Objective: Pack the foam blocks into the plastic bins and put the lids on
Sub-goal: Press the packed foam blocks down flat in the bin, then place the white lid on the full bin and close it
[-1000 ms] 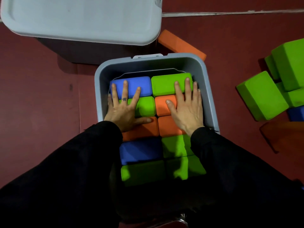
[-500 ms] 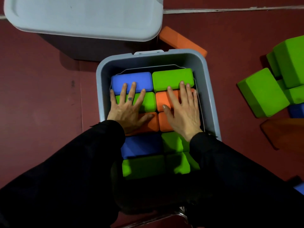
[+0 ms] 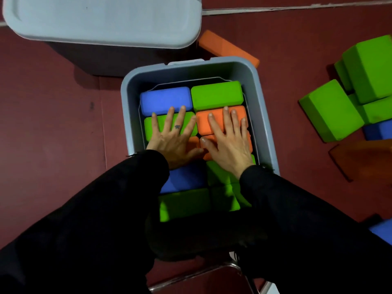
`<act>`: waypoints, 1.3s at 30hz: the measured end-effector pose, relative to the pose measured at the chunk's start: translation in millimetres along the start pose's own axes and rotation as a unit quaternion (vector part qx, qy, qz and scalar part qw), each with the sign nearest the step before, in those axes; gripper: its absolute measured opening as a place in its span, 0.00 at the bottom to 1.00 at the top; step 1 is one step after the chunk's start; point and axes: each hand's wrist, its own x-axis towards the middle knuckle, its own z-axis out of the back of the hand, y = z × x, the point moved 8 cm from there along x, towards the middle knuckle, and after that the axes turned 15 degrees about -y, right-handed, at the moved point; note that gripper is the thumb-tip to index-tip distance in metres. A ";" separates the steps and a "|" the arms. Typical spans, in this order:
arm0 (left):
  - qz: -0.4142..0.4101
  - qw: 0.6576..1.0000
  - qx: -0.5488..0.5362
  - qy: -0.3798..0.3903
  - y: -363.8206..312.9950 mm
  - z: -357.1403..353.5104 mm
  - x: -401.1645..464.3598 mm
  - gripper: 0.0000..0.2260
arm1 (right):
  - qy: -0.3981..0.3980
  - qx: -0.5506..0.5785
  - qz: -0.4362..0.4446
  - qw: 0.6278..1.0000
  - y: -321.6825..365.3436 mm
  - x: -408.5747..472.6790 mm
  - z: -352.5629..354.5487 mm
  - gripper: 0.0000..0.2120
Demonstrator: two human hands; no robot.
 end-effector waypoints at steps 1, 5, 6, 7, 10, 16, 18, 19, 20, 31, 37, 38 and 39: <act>-0.033 0.999 -0.004 -0.006 -9.8 6.6 -4.4 0.42 | 0.003 0.016 0.008 1.000 1.7 -3.8 6.0 0.34; -0.030 0.999 -0.042 -0.017 -38.2 11.6 -57.4 0.36 | 0.005 0.059 0.027 0.998 7.6 -52.3 30.6 0.29; 0.005 0.999 -0.048 -0.021 -41.0 8.9 -74.4 0.35 | 0.009 0.060 0.038 0.997 7.0 -67.3 31.9 0.29; 0.039 0.998 -0.049 -0.017 -42.3 4.6 -89.7 0.36 | 0.013 0.058 0.045 0.997 5.7 -79.2 30.8 0.29; 0.085 0.996 -0.034 0.014 -44.1 -9.2 -117.1 0.42 | 0.033 0.021 0.035 0.999 -0.2 -97.6 18.1 0.31; 0.061 0.998 -0.020 -0.011 -51.5 -19.2 -116.2 0.42 | -0.033 0.013 0.032 0.999 -2.8 -105.1 14.3 0.27; 0.065 0.998 -0.018 -0.013 -50.2 -21.8 -113.4 0.41 | -0.061 0.034 0.023 0.997 -5.1 -100.9 14.6 0.24; 0.064 0.998 -0.019 -0.012 -50.6 -22.6 -114.4 0.41 | -0.070 0.045 0.014 0.996 -5.5 -102.6 13.9 0.23; 0.061 0.998 -0.018 -0.009 -51.3 -24.0 -116.4 0.41 | -0.078 0.058 0.004 0.995 -5.9 -105.5 13.0 0.21; 0.051 0.999 -0.010 -0.015 -49.7 -12.2 -111.7 0.39 | -0.039 0.100 -0.017 0.994 -2.3 -95.9 19.3 0.22; 0.060 0.995 -0.077 0.000 -64.4 40.3 -82.8 0.29 | -0.033 0.147 -0.040 0.988 2.2 -84.7 68.0 0.13; 0.073 0.992 -0.098 0.019 -65.9 50.2 -79.8 0.24 | -0.019 0.153 -0.049 0.987 2.5 -85.6 77.1 0.13; 0.083 0.989 -0.116 0.026 -67.4 60.6 -78.0 0.20 | -0.006 0.156 -0.056 0.986 3.0 -87.4 88.0 0.13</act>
